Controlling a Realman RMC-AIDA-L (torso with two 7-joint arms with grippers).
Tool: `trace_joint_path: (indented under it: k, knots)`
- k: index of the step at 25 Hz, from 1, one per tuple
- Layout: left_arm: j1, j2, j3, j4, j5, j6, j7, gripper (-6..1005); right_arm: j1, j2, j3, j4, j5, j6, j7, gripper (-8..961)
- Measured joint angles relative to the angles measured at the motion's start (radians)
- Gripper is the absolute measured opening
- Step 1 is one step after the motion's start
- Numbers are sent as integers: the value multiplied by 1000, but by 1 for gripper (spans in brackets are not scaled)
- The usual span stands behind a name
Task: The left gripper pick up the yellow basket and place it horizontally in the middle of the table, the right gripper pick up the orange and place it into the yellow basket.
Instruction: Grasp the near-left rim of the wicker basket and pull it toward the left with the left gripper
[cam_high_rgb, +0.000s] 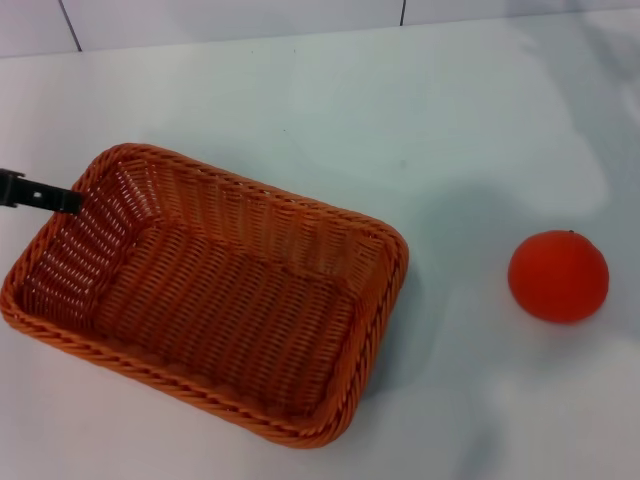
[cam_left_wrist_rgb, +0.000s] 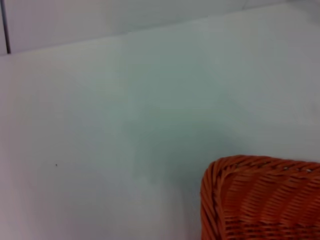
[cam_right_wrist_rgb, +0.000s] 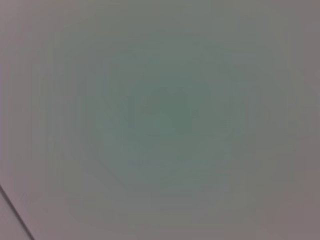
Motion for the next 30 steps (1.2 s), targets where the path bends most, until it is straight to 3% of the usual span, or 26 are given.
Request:
trace_joint_path:
  k: [9, 25, 30]
  knots:
    - [-54, -16, 3, -82, 92, -34, -21, 805, 1, -1, 21, 0, 0, 15, -5, 945]
    - [-63, -19, 45, -156, 132, -82, -42, 776, -4, -2, 50, 0, 0, 40, -11, 933]
    - [-63, -20, 46, -157, 133, -82, -47, 660, -9, -2, 56, 1, 0, 40, -11, 929]
